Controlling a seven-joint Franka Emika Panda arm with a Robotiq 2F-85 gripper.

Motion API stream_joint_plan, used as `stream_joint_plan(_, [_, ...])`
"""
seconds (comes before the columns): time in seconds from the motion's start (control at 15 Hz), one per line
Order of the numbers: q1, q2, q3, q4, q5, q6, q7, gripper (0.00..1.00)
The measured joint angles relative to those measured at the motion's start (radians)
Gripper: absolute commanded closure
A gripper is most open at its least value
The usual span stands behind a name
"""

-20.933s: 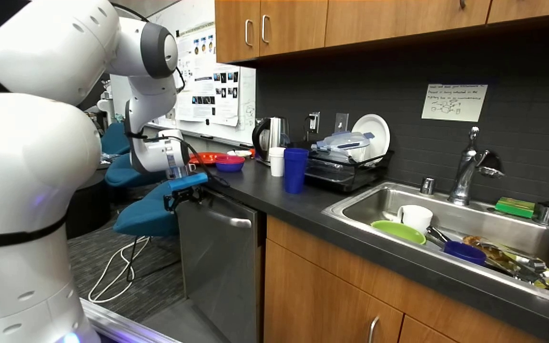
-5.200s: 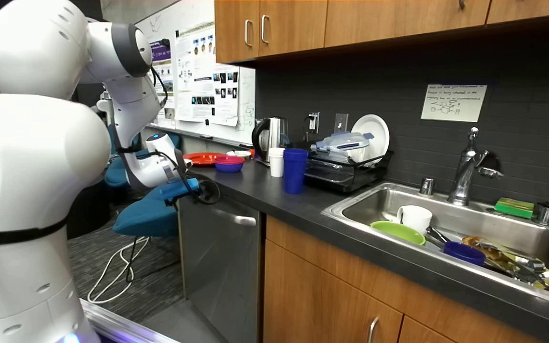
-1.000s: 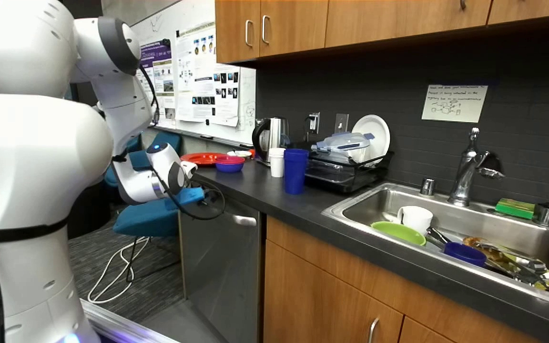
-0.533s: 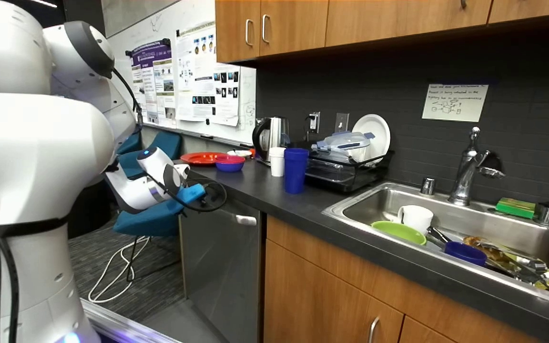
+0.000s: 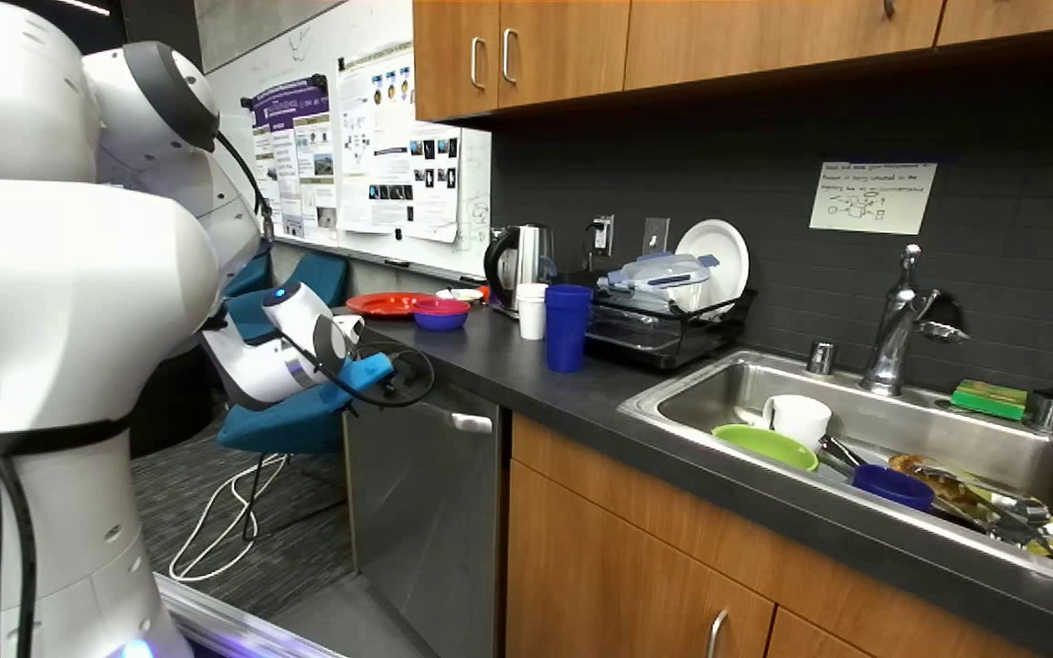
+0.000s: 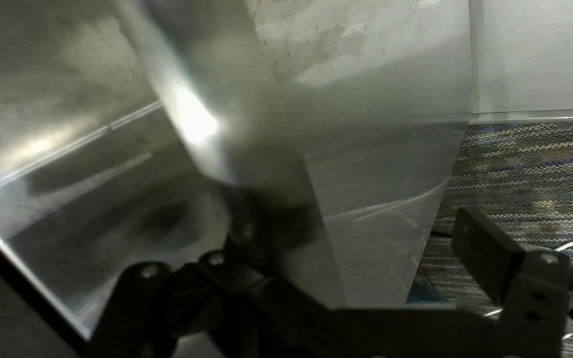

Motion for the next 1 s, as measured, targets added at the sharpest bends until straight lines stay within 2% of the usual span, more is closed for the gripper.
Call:
stream_joint_plan(0.4, [-0.004,0.001,0.004,0.002,-0.006,0.001,0.0,0.0])
stream_joint_plan(1.0, [-0.048,0.001,0.041,0.005,-0.028,0.043,-0.03,0.0])
